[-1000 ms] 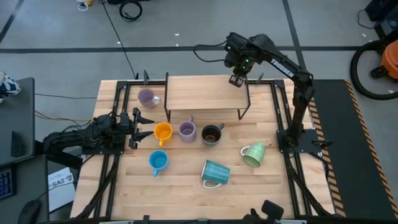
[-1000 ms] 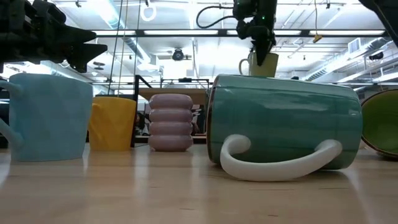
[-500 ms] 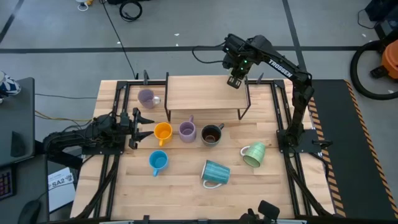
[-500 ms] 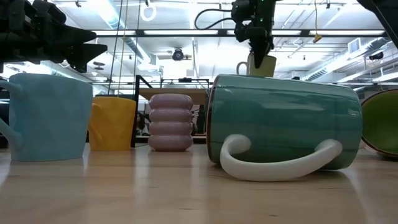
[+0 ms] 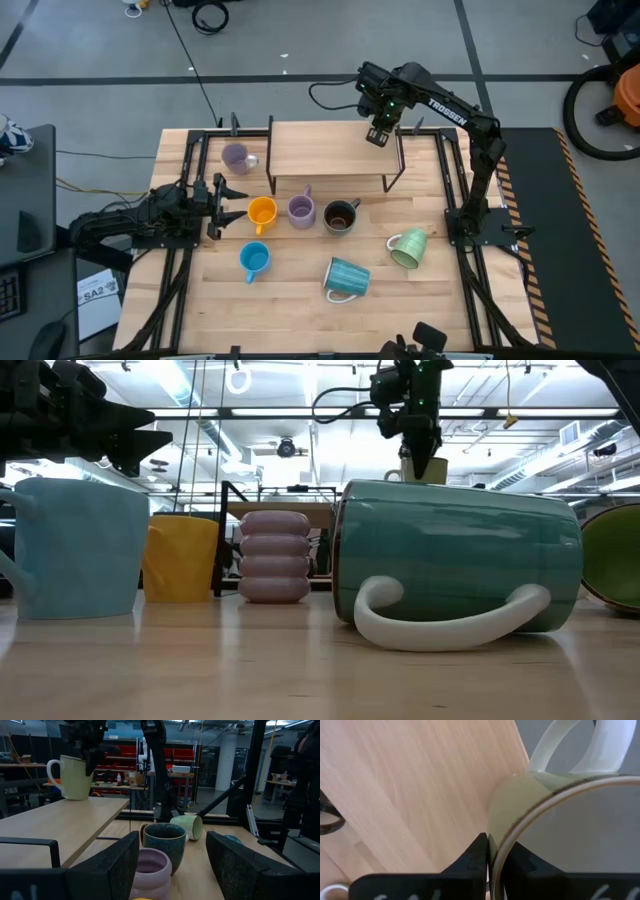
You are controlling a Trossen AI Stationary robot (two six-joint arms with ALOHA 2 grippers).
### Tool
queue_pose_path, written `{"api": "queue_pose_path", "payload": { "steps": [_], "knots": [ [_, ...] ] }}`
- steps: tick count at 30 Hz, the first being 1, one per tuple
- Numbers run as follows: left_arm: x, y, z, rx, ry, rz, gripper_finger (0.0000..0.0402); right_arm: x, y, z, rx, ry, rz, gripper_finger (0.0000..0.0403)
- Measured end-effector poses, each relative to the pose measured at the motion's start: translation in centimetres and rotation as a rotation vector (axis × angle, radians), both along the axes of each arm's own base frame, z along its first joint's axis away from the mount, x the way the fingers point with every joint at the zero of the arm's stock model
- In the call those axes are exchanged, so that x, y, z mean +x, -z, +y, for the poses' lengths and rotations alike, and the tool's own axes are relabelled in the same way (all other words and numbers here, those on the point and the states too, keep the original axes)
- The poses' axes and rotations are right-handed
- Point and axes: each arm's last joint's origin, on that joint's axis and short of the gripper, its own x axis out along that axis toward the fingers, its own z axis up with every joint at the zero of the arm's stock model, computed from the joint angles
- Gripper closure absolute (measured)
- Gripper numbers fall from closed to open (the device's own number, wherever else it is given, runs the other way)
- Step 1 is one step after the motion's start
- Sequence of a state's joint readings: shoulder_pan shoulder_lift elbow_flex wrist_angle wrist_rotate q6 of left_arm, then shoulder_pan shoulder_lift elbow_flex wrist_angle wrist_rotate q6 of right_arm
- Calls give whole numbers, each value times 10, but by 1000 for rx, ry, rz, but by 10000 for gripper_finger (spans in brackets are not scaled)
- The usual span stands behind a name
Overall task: Place coffee mugs
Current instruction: Put the white mug on the shelf
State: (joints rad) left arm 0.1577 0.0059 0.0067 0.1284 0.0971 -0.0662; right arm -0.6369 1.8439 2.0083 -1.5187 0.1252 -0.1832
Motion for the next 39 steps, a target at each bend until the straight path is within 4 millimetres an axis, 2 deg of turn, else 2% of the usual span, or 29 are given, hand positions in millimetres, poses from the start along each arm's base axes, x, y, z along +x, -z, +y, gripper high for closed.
{"api": "queue_pose_path", "payload": {
  "steps": [11,23,39],
  "knots": [
    [0,0,0,0,0,0,164,4,1,-1,9,-3,-41,313],
    [0,0,0,0,0,0,164,7,-1,-4,-22,-4,-79,244],
    [-1,-6,1,6,-23,-60,164,10,-2,-7,-61,-33,-92,240]
  ]
}}
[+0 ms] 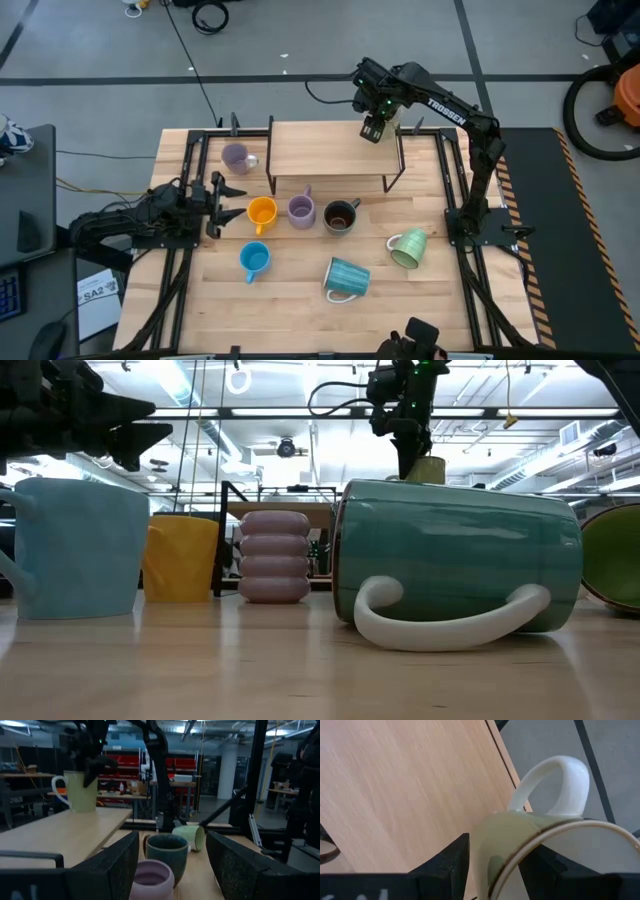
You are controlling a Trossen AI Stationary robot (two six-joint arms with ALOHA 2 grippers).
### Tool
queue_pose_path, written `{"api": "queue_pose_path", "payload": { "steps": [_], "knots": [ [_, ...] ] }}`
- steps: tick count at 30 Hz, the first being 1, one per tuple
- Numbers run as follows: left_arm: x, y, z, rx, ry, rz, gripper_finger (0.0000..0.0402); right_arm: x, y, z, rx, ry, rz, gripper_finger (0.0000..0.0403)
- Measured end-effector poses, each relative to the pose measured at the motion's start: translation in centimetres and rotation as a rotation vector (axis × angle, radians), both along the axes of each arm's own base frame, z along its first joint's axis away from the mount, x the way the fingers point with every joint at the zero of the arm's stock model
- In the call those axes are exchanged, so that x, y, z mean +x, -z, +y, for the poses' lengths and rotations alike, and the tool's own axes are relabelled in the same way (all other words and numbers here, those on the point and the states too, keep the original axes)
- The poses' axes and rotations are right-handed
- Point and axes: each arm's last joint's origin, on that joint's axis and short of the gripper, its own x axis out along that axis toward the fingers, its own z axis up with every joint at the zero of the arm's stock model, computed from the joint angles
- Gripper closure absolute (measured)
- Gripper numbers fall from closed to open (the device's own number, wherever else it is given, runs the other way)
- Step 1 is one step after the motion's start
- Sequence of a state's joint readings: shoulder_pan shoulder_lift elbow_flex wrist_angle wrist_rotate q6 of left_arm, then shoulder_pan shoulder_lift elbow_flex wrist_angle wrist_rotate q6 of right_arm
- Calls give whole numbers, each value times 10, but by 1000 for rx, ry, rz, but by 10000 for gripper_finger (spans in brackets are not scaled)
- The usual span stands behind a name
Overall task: Place coffee mugs
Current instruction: Put the white mug on the shelf, then put the dark green mug on the shelf
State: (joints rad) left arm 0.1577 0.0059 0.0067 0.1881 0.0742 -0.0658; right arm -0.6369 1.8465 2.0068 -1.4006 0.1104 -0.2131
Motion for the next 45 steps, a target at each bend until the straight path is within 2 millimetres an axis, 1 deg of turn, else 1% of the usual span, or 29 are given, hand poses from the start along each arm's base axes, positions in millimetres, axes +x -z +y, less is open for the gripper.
{"api": "queue_pose_path", "payload": {
  "steps": [5,12,17,22,25,28,34,38,45],
  "knots": [
    [-1,-3,0,2,-15,-31,163,-1,-11,1,-18,-1,-24,241],
    [-1,-3,0,2,-15,-35,164,-4,-41,4,-86,-4,-116,241],
    [-1,-3,0,1,-15,-34,164,-3,-65,16,-135,-33,-198,240],
    [-1,-3,0,1,-14,-33,164,1,-84,33,-166,-66,-269,241],
    [-1,-3,0,1,-15,-33,164,6,-89,46,-155,-68,-308,240],
    [-1,-3,0,1,-14,-33,164,15,-90,62,-108,-76,-344,241],
    [-1,-3,0,1,-14,-33,164,32,-90,102,107,-103,-447,240],
    [-1,-3,0,1,-14,-33,164,41,-90,131,206,-88,-471,241],
    [-1,-3,0,0,-14,-31,164,60,-76,181,333,-43,-460,241]
  ]
}}
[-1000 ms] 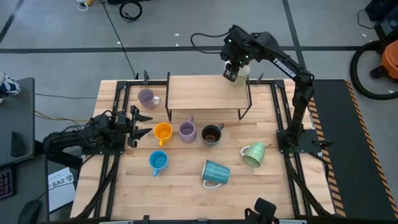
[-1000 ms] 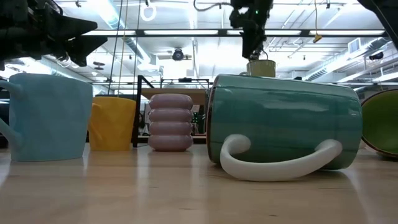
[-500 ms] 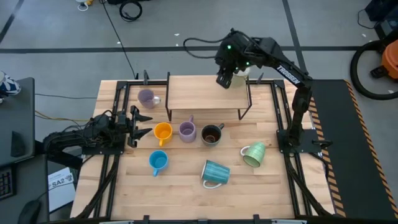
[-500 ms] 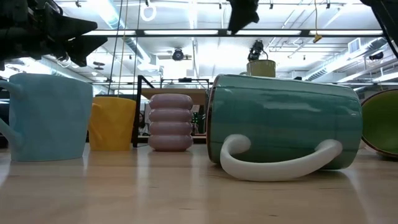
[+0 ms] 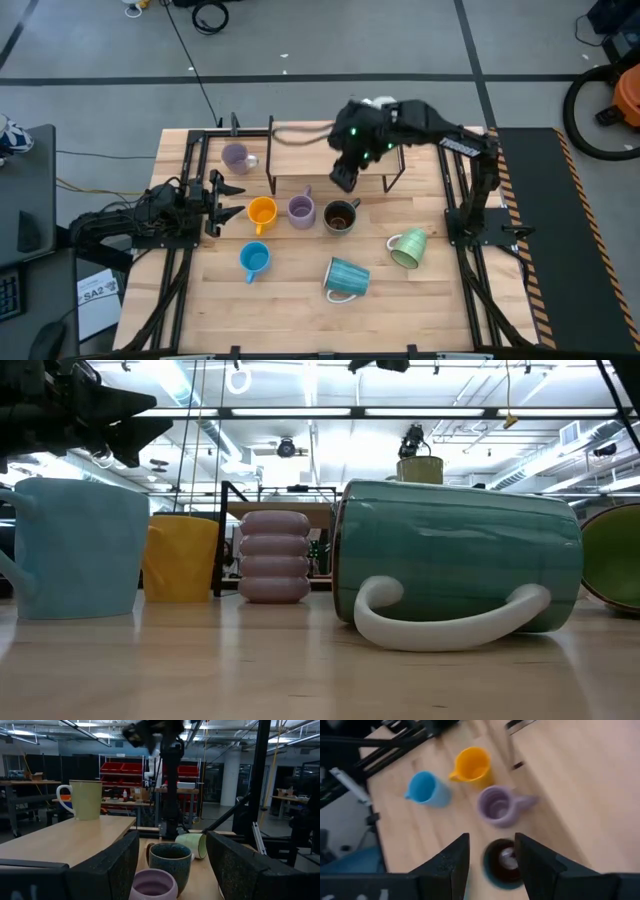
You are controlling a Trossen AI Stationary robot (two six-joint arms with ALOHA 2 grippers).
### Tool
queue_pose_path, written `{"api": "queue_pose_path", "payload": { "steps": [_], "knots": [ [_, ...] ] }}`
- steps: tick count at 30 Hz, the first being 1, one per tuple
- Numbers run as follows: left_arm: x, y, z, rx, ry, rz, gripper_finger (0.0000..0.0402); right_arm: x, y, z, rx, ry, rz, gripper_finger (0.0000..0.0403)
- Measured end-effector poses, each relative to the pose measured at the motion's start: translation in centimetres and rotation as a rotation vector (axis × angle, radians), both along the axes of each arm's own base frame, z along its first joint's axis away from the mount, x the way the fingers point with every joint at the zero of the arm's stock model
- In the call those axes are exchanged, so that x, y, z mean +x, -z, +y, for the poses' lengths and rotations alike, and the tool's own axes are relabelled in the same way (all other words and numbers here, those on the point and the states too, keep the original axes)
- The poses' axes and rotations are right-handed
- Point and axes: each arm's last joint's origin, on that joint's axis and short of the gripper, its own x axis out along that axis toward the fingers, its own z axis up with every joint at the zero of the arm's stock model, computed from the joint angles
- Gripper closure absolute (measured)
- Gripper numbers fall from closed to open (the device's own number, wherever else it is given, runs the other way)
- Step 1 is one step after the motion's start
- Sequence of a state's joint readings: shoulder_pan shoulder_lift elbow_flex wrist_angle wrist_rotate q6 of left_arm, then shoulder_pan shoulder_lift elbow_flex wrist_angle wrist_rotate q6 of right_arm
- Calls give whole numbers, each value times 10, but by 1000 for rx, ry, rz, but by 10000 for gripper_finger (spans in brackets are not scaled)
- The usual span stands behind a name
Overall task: Place coffee mugs
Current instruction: Put the dark green mug on the shelf
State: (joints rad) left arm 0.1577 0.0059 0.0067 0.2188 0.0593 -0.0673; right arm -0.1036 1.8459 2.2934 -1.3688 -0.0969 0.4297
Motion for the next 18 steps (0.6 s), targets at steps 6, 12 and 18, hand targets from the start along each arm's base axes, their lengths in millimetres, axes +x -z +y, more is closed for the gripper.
{"api": "queue_pose_path", "payload": {
  "steps": [6,12,18],
  "knots": [
    [0,1,0,-1,0,6,164,12,16,31,67,14,18,242],
    [0,1,0,-2,0,9,164,21,36,49,71,0,54,242],
    [0,1,0,-2,1,8,164,28,61,56,35,12,111,242]
  ]
}}
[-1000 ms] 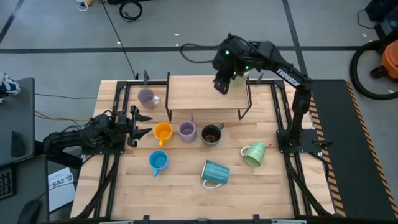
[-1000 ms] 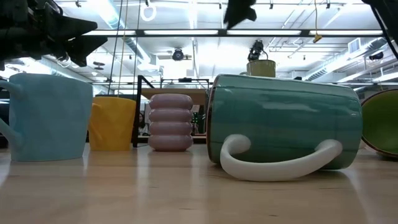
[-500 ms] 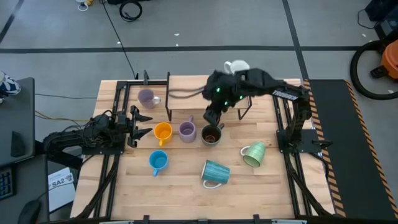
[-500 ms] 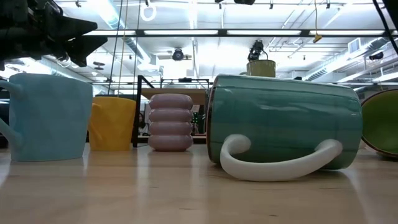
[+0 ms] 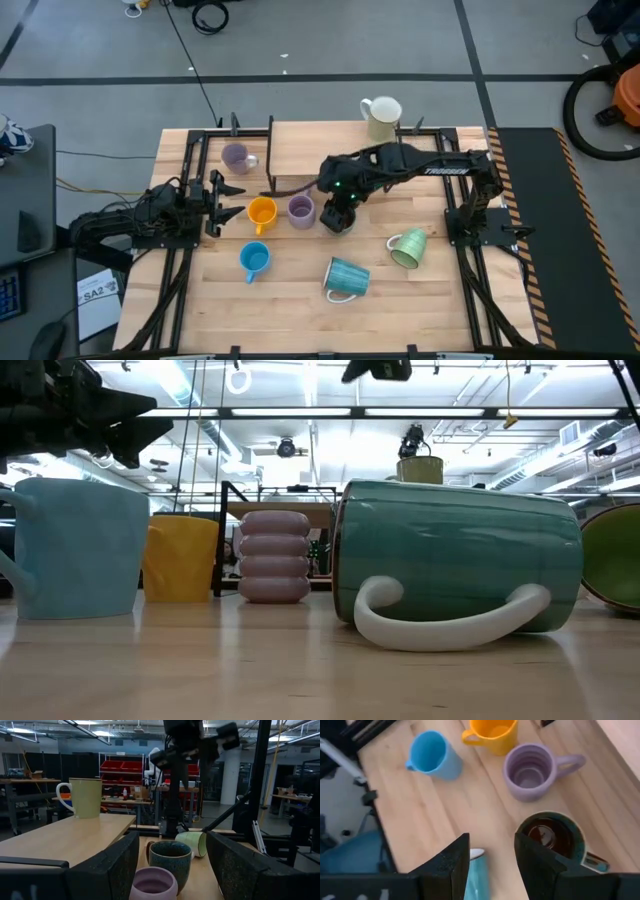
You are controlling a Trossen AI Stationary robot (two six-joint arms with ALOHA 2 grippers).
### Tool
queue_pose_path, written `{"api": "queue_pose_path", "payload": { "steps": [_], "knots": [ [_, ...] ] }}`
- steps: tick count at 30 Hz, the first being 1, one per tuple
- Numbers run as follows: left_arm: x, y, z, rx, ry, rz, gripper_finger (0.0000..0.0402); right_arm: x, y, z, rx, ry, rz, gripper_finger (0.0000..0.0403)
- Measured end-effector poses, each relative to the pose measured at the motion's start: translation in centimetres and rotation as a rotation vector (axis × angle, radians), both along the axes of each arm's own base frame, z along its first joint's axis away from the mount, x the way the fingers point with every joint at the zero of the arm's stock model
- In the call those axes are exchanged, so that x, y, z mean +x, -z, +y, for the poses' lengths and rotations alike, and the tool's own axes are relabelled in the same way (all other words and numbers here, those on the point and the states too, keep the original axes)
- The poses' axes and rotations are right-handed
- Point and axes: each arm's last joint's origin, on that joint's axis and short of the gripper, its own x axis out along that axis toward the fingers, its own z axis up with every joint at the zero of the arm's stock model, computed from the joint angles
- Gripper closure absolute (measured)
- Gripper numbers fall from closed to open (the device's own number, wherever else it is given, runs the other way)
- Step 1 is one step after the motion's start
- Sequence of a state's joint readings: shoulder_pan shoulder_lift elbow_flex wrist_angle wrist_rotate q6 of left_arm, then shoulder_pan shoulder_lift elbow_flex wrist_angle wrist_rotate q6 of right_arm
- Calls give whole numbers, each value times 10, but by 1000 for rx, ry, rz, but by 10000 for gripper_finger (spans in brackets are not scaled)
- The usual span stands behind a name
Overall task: Place coffee mugs
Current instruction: Put the dark green mug on the shelf
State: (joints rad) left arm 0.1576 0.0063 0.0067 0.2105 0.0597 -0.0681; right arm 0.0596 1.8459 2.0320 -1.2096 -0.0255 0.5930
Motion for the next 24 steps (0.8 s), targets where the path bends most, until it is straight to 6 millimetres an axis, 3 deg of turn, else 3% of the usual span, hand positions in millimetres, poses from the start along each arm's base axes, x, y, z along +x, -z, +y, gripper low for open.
{"api": "queue_pose_path", "payload": {
  "steps": [13,24],
  "knots": [
    [0,1,0,-1,0,7,164,12,64,0,-8,63,75,242],
    [0,1,0,-1,0,7,164,18,100,0,-9,63,51,242]
  ]
}}
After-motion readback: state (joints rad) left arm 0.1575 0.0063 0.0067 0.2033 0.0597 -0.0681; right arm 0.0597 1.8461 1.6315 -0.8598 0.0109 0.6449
